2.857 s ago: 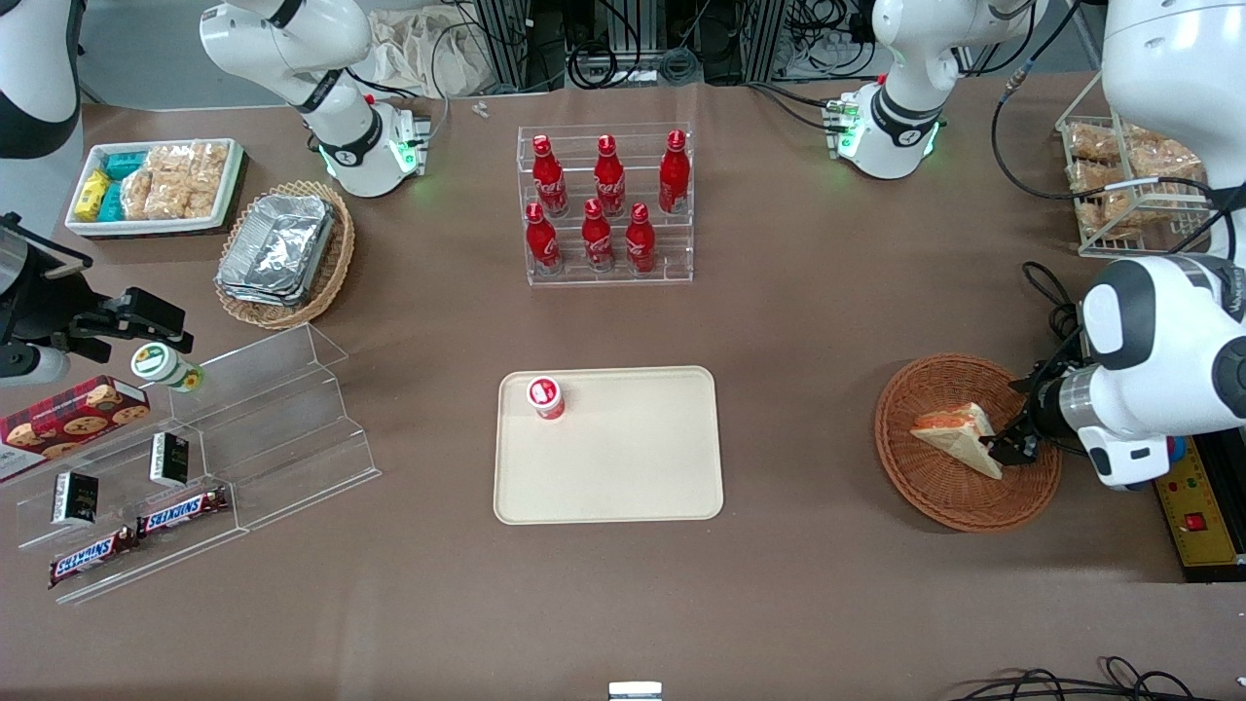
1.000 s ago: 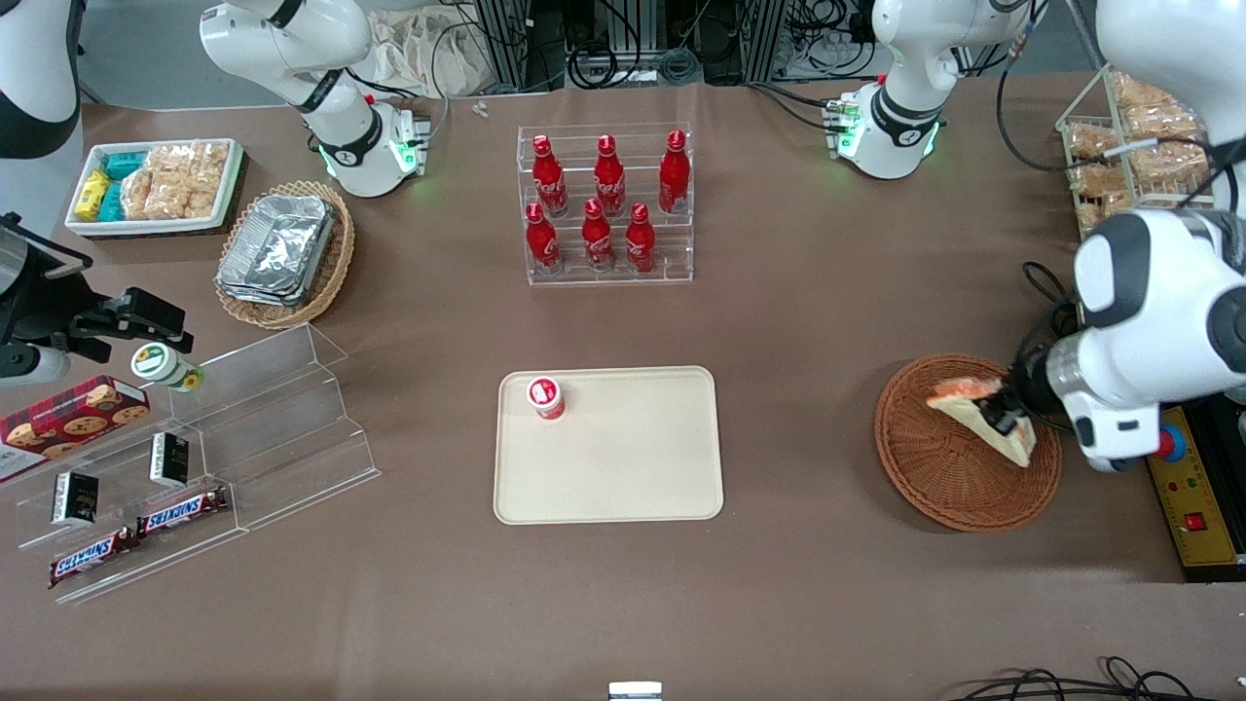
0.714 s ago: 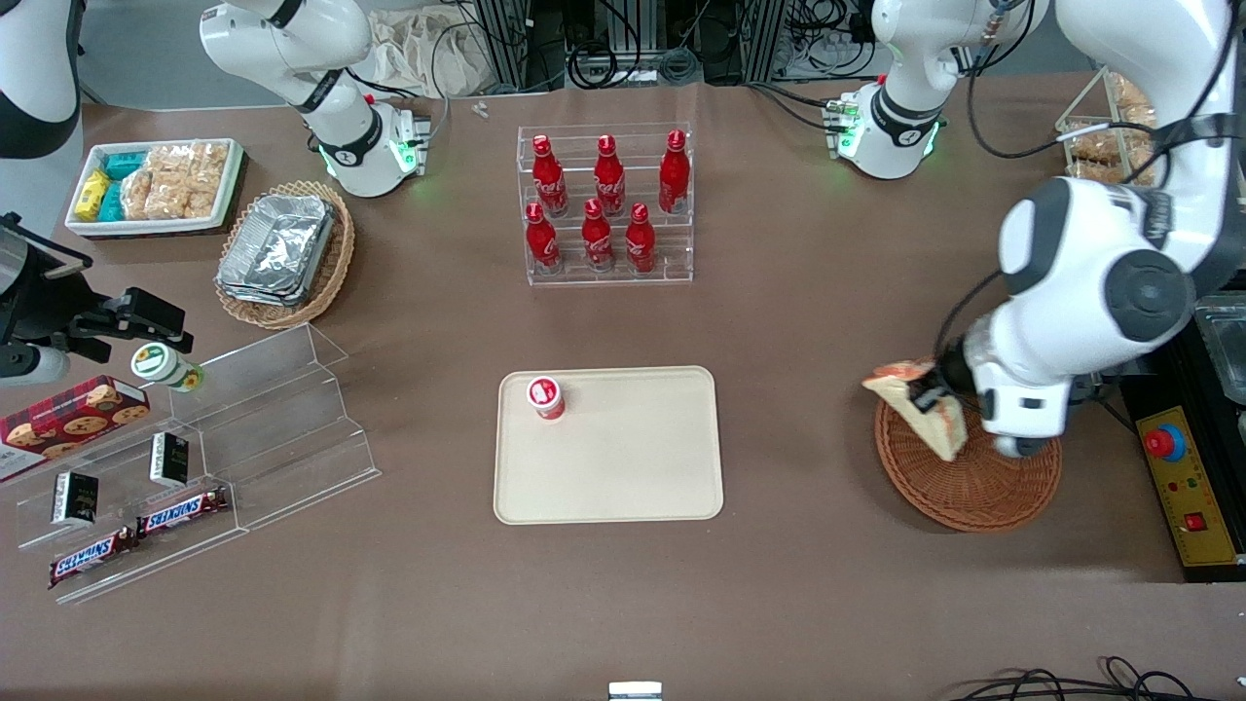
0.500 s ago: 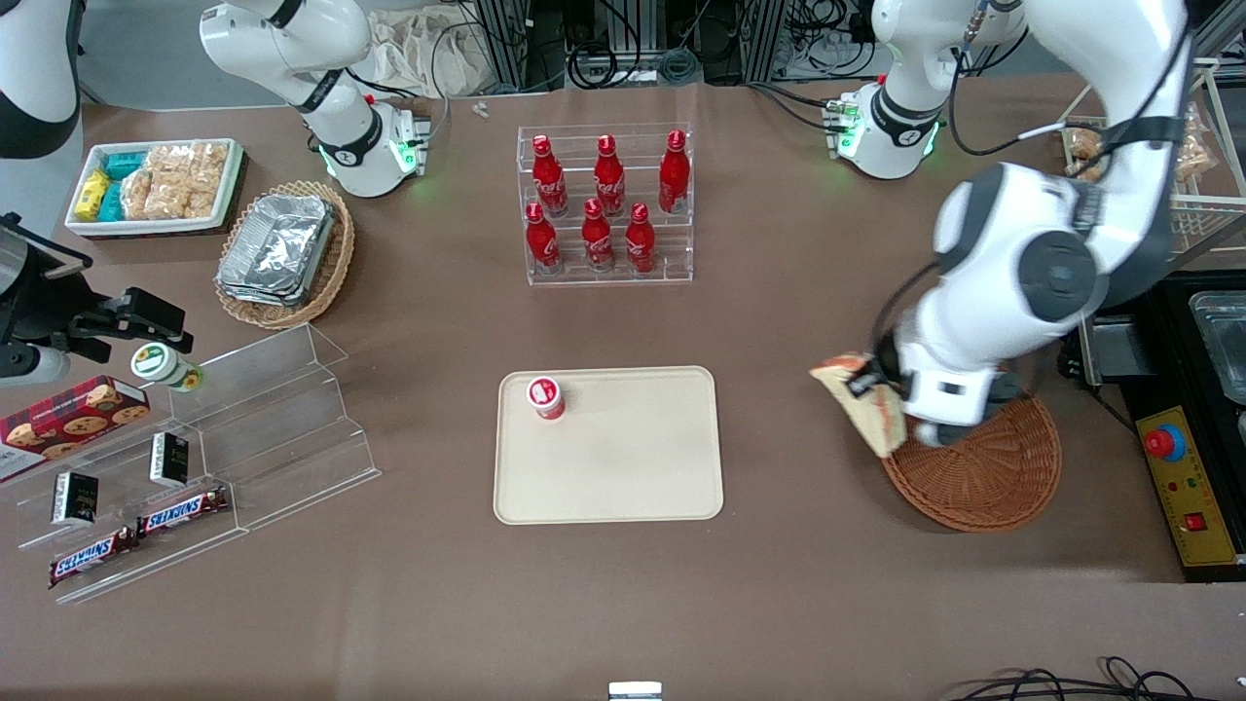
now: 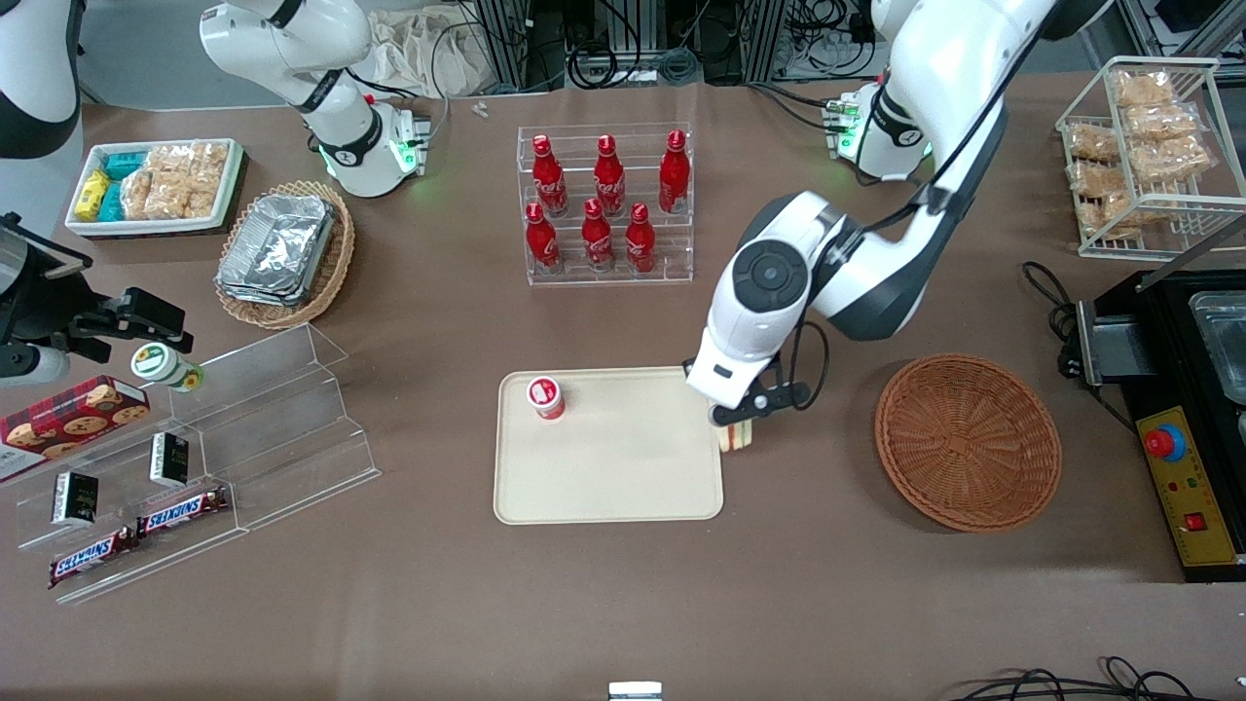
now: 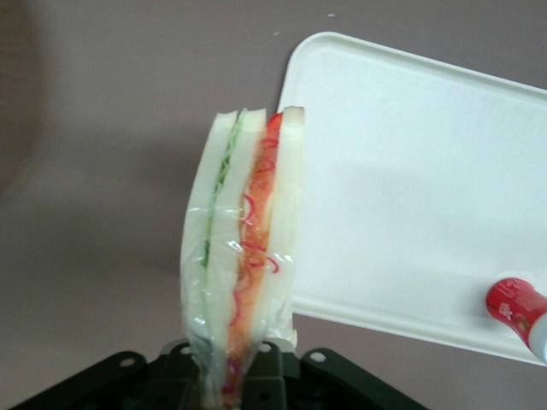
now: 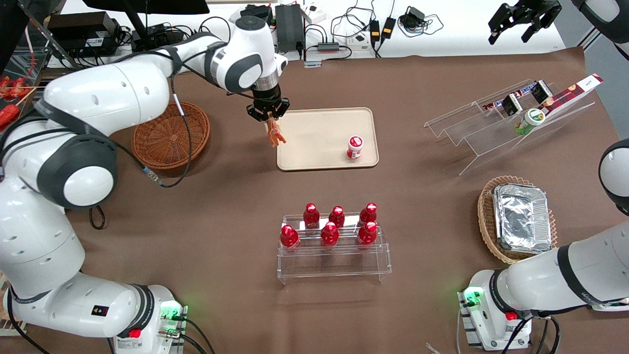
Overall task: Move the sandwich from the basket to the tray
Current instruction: 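Lift the sandwich and carry it with the left gripper to the white tray, then lower the sandwich onto the tray and open the left gripper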
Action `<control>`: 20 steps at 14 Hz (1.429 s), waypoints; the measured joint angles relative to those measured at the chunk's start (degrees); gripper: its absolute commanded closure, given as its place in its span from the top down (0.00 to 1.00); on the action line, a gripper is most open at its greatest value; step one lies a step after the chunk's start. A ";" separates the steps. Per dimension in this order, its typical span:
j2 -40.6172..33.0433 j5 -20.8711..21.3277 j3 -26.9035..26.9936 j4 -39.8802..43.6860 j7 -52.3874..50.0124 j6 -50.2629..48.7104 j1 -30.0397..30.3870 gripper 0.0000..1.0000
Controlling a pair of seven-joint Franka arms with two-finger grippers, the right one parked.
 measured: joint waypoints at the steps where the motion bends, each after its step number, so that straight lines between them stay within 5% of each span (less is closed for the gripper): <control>1: 1.73 0.28 0.07 0.72 2.62 2.09 0.02 0.19; 5: 8.92 1.88 0.04 1.58 10.12 11.00 -0.82 0.19; 6: 10.58 3.11 0.03 1.79 10.49 11.89 -1.62 0.34; 9: 13.57 7.16 0.03 2.76 10.52 12.34 -2.97 1.00; 15: 11.98 10.61 0.07 5.63 6.48 10.53 -2.83 1.00; 20: -3.34 6.62 0.03 7.70 5.81 -6.86 -0.59 1.00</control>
